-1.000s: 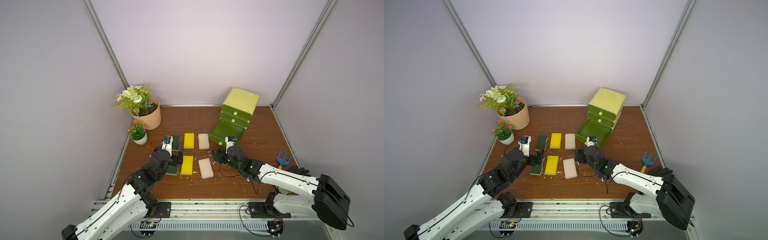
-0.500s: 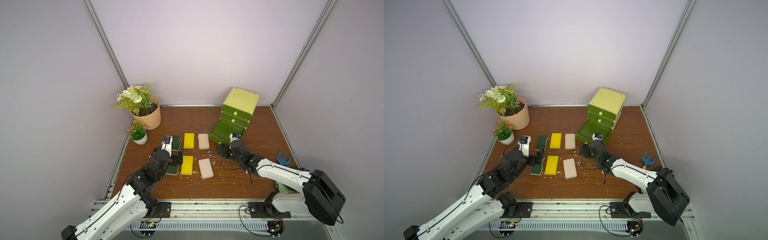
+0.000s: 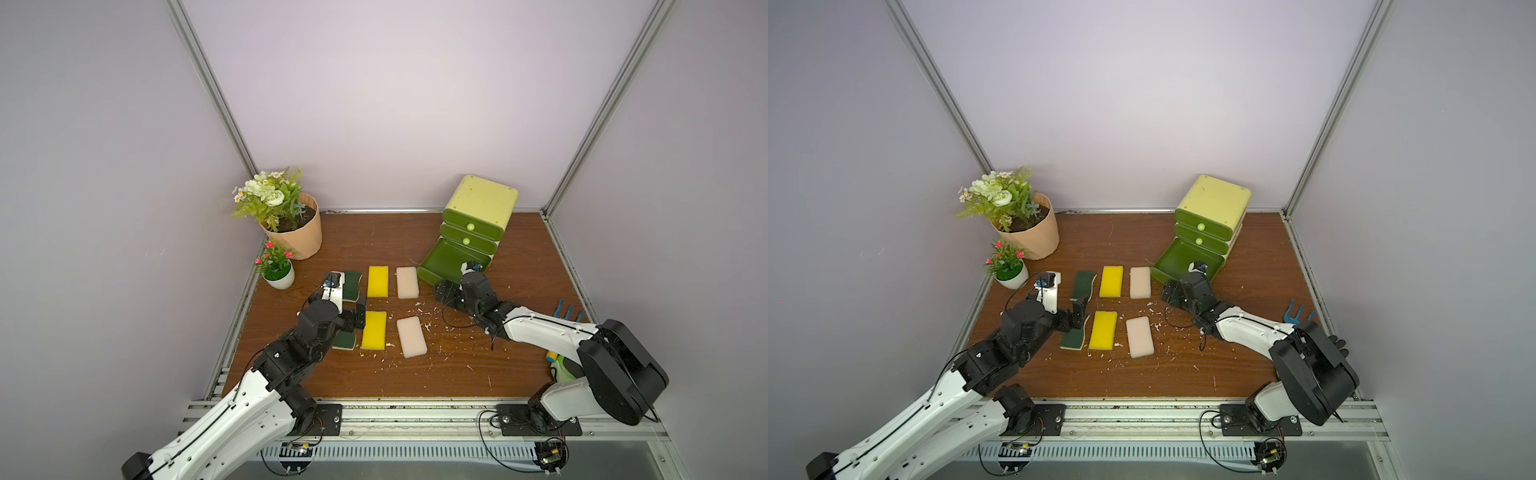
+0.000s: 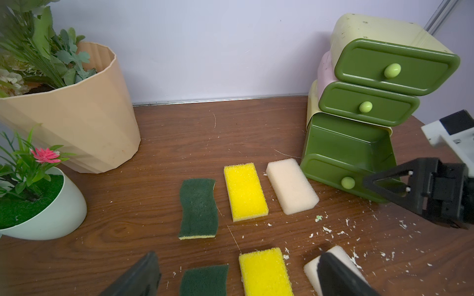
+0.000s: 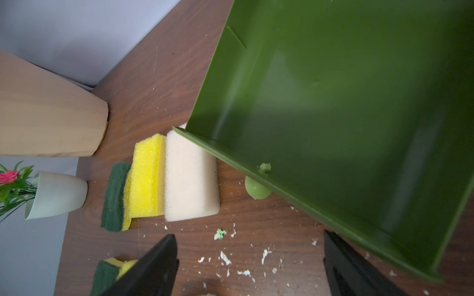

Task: Take the sponge out of the drawer
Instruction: Close the drawer in the storage box.

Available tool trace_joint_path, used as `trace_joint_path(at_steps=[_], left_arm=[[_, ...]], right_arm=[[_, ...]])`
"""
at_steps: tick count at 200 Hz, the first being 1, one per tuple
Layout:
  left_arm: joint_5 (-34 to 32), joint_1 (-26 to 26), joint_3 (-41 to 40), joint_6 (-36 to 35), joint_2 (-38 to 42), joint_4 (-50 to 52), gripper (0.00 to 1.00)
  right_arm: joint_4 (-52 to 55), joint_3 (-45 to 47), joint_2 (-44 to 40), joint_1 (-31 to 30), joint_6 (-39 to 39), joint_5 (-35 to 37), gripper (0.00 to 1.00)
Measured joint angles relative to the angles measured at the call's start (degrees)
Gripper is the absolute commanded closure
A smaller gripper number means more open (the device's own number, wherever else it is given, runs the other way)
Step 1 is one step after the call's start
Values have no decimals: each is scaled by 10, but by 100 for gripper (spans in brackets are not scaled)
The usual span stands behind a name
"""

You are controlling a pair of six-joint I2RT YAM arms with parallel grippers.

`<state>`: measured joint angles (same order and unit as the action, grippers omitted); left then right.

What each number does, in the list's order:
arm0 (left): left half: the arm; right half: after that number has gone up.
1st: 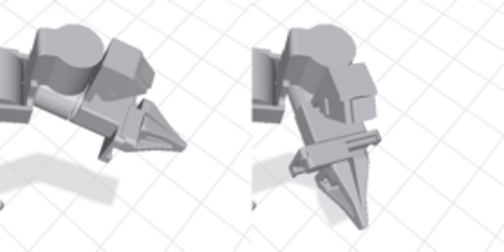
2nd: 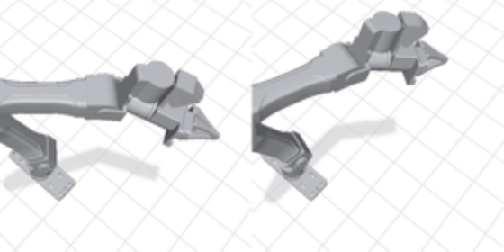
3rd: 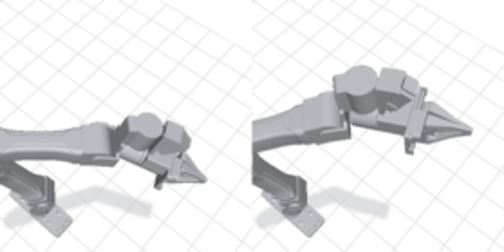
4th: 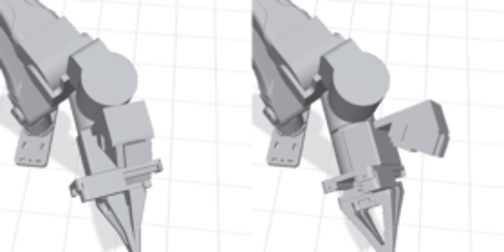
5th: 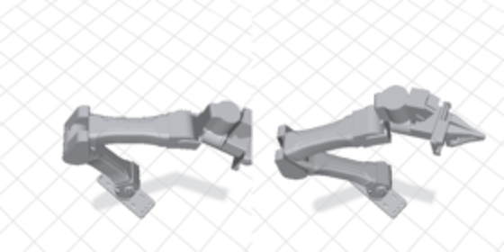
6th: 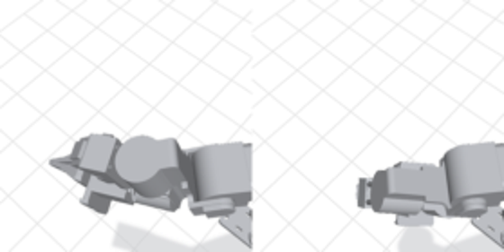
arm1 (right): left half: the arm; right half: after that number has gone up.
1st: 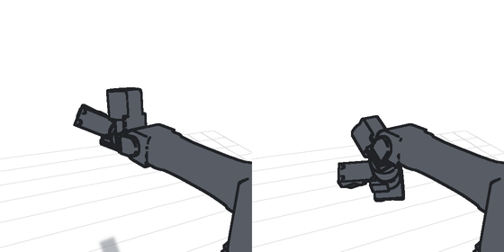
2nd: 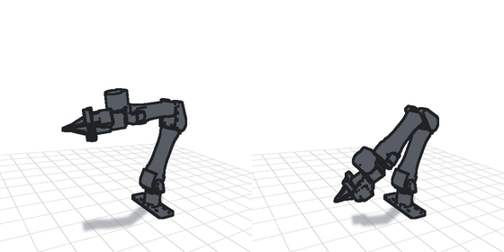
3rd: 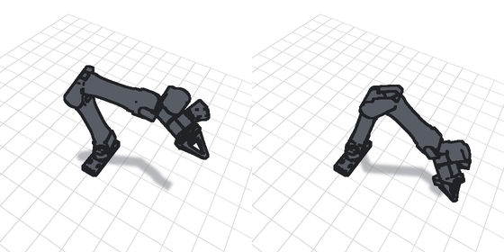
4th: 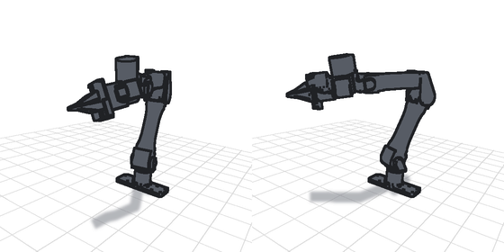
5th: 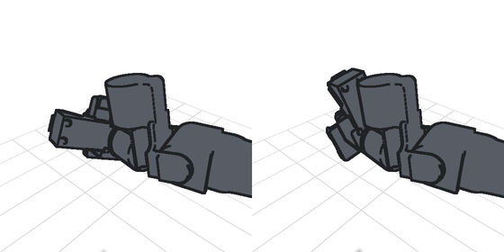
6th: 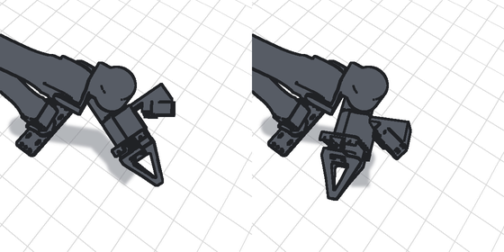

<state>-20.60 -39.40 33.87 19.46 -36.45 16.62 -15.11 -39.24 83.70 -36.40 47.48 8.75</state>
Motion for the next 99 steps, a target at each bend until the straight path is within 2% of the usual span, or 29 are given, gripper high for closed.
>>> trace_joint_path(at_steps=[99], left_arm=[[0, 0, 0, 0, 1, -1, 2]], right_arm=[[-38, -53, 51, 35, -12, 4, 8]])
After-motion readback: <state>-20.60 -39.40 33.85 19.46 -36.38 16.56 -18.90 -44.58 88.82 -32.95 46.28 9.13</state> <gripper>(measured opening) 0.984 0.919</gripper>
